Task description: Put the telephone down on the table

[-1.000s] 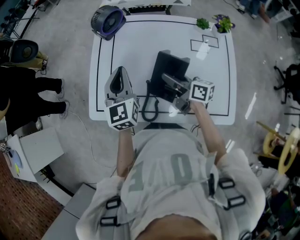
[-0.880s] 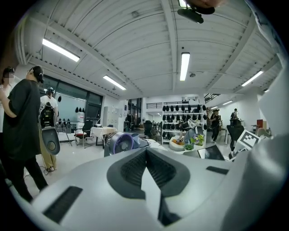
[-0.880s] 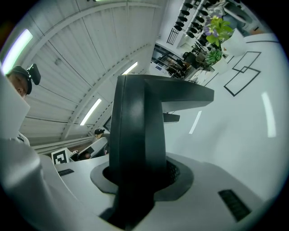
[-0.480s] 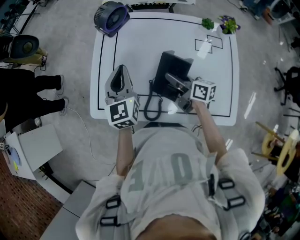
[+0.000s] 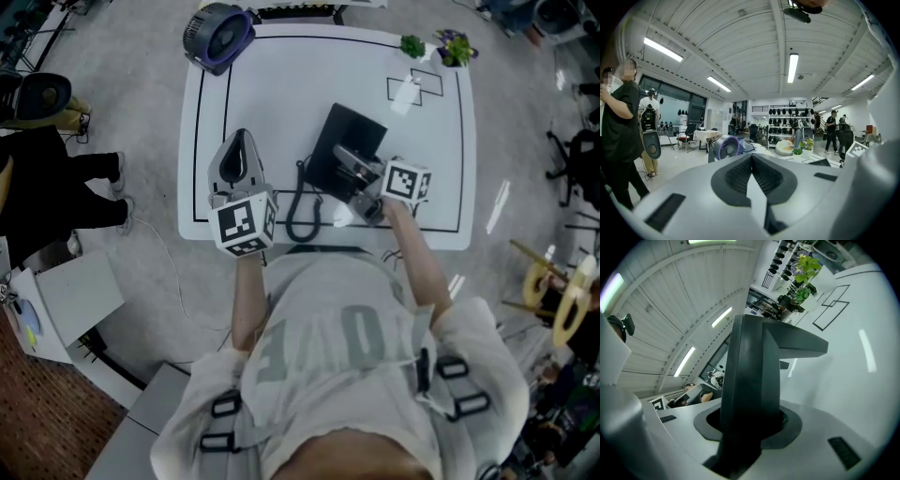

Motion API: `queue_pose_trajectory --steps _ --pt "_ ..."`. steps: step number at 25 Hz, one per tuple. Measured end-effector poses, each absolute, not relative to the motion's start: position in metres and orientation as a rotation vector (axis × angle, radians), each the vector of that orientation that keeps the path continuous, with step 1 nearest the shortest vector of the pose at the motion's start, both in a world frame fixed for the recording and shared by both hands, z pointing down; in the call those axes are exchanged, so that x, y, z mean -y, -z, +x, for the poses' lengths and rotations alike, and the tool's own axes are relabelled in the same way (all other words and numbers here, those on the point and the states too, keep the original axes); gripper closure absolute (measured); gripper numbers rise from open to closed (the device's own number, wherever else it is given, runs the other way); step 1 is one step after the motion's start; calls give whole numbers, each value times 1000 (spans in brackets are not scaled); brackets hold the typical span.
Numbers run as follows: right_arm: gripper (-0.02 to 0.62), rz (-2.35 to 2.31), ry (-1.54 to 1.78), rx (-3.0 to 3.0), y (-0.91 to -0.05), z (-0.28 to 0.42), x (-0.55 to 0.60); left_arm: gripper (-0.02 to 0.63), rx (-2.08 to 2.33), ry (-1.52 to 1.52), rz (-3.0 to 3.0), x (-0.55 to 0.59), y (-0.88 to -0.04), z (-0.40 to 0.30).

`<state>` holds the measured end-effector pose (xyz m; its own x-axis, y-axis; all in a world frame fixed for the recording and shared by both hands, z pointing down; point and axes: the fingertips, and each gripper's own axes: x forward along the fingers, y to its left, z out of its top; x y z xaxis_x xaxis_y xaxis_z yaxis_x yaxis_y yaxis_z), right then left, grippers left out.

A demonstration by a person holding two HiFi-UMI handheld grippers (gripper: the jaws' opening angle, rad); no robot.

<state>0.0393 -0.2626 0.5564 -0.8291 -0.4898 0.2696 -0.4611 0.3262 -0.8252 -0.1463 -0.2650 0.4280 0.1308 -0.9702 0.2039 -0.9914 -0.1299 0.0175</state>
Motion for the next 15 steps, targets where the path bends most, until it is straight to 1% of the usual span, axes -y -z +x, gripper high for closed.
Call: queue_pose_trajectory --steps 15 --pt "440 -978 1690 -2461 -566 48 260 600 1950 -237 2255 266 -432 -145"
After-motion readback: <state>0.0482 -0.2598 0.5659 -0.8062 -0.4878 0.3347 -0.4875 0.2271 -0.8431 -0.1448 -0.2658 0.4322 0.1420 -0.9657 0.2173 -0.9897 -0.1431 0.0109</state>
